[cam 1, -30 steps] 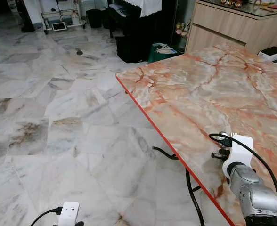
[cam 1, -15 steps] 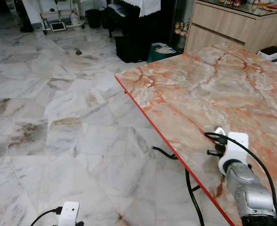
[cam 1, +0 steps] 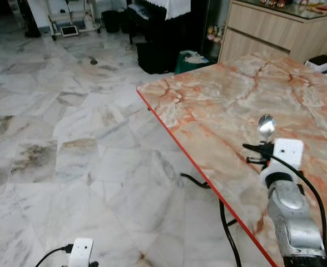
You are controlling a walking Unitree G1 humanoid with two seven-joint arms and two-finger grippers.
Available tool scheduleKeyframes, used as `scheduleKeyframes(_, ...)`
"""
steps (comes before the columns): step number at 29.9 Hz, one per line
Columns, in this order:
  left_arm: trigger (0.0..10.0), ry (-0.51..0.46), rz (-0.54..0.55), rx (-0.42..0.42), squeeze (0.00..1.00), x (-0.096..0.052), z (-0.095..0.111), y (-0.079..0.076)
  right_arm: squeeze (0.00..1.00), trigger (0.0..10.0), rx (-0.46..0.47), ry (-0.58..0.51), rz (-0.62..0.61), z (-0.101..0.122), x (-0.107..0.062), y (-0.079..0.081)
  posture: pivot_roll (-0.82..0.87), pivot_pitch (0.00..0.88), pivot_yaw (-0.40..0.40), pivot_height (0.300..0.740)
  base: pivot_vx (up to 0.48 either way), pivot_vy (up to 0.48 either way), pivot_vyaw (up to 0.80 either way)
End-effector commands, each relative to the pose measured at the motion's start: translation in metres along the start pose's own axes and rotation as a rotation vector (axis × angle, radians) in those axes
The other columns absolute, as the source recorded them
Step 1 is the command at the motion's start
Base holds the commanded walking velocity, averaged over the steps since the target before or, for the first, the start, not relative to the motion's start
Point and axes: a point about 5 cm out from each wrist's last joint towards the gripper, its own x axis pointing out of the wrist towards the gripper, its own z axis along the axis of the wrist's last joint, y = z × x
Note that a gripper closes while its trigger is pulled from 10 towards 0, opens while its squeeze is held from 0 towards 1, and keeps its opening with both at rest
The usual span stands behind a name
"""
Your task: Setting the table
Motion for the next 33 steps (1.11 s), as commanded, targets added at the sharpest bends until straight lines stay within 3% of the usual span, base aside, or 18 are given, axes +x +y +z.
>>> scheduleKeyframes(1, 10.0, 0.005, 0.015, 0.017, 0.0, -0.001, -0.003, 0.004, 0.0, 10.0, 0.009, -0.073, -0.045, 0.008, -0.005, -0.014, 0.03, 0.0, 0.001, 0.731, 0.0, 0.0, 0.0)
scheduleKeyframes(7, 10.0, 0.004, 0.026, 0.031, 0.0, -0.002, -0.004, 0.006, 0.0, 10.0, 0.031, -0.197, -0.094, 0.021, -0.009, -0.018, 0.02, 0.0, -0.006, 0.731, 0.0, 0.0, 0.0)
scheduleKeyframes(20, 10.0, -0.006, 0.032, 0.03, 0.0, -0.002, -0.006, 0.005, 0.0, 10.0, 0.064, -0.222, -0.012, 0.016, -0.003, 0.005, 0.04, 0.0, -0.03, 0.731, 0.0, 0.0, 0.0)
scheduleKeyframes(33, 10.0, 0.012, 0.024, 0.043, 0.0, -0.002, -0.009, 0.004, 0.0, 10.0, 0.086, -0.236, -0.007, 0.018, 0.003, 0.013, 0.04, 0.0, -0.031, 0.731, 0.0, 0.0, 0.0)
